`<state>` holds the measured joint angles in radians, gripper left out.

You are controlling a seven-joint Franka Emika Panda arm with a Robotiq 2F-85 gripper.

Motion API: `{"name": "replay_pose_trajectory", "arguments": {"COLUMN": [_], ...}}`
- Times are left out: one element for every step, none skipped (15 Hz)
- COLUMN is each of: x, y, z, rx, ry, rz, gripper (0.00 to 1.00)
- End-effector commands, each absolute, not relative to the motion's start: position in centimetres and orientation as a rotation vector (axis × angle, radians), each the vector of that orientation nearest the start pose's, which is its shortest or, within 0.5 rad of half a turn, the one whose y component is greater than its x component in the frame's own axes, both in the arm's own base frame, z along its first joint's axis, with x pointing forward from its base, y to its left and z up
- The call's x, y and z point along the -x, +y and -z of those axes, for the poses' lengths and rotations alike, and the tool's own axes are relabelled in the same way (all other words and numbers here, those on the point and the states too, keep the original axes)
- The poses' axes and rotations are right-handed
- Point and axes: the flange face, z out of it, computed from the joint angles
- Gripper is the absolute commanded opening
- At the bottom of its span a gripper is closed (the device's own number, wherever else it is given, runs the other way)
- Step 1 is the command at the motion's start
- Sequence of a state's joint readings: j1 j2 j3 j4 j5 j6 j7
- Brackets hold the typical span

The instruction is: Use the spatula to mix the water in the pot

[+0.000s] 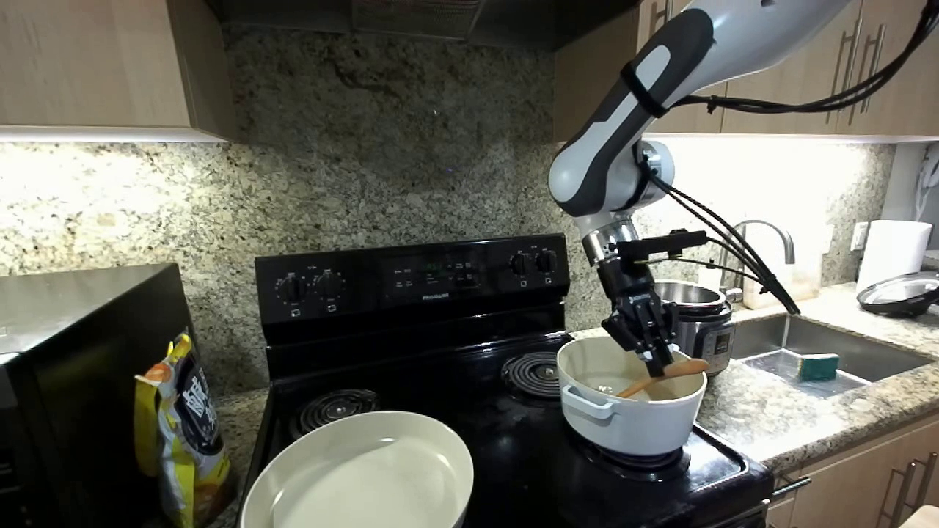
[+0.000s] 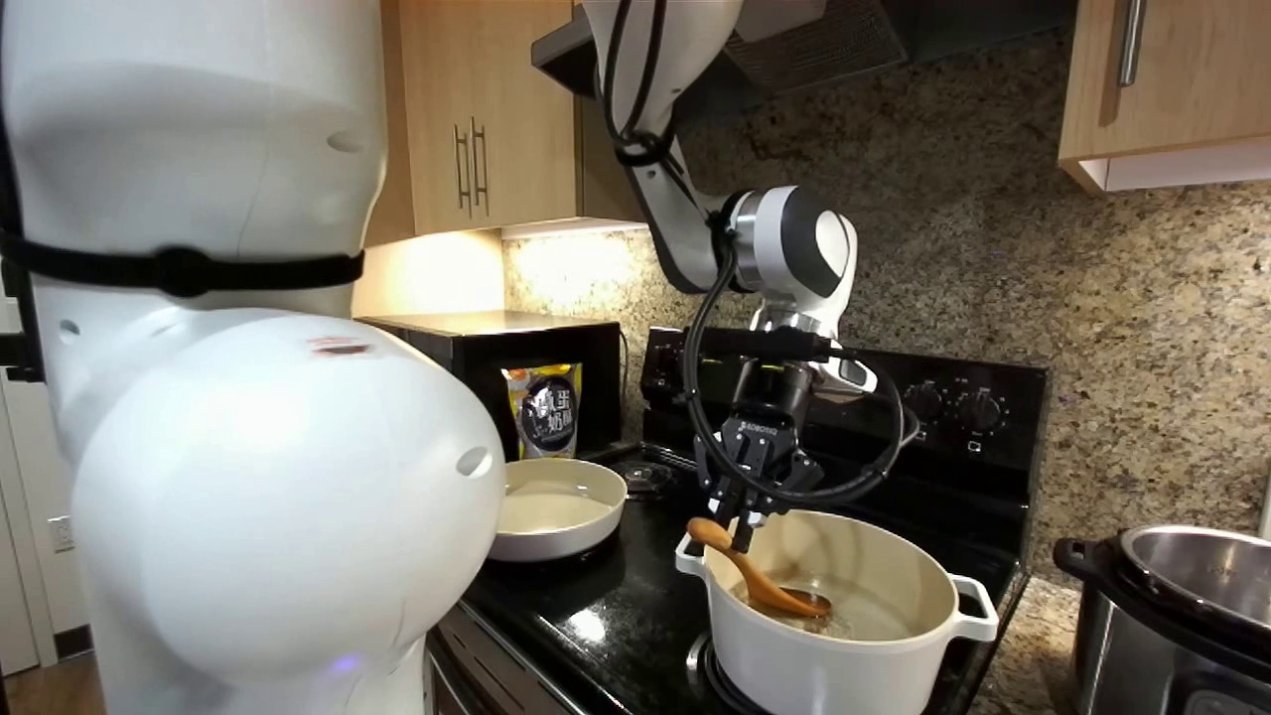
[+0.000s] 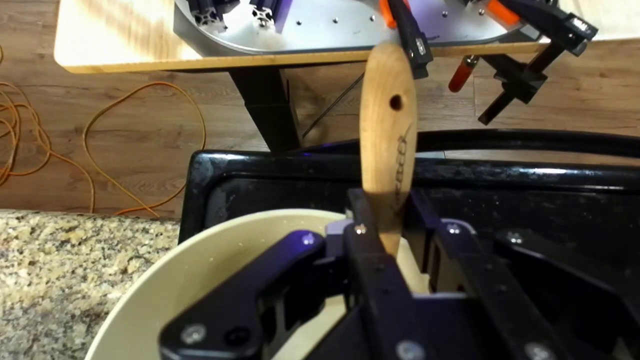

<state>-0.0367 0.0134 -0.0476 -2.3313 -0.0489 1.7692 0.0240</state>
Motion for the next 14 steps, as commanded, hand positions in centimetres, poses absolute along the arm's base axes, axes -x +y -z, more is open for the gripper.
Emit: {"name": "replay_pose_trajectory", "arguments": {"x": [-43.9, -44.0, -44.1, -44.2, -44.1, -44.0, -43.8, -43.6, -43.4, -43.1, -42.7, -42.5, -42.1, -41.8], "y": [-4.0, -4.4, -4.8, -5.2, -5.8, -6.2, -6.8, -7.4, -7.7, -8.0, -8.0, -7.8, -7.3, -6.9], "z": [-30.1, -30.2, -30.2, -30.3, -30.5, -30.6, -30.5, -30.4, -30.3, -30.2, -30.0, -29.8, -29.5, -29.2], "rx": [3.079, 3.084, 3.084, 3.082, 3.08, 3.079, 3.076, 3.07, 3.066, 3.064, 3.06, 3.057, 3.059, 3.064], "ry": [0.227, 0.249, 0.272, 0.298, 0.325, 0.346, 0.368, 0.38, 0.391, 0.392, 0.383, 0.368, 0.34, 0.322], "rz": [-0.826, -0.81, -0.8, -0.788, -0.779, -0.773, -0.774, -0.784, -0.794, -0.801, -0.81, -0.823, -0.843, -0.855], "gripper": [0.08, 0.07, 0.08, 0.07, 0.08, 0.08, 0.07, 0.07, 0.07, 0.07, 0.07, 0.07, 0.07, 0.07]}}
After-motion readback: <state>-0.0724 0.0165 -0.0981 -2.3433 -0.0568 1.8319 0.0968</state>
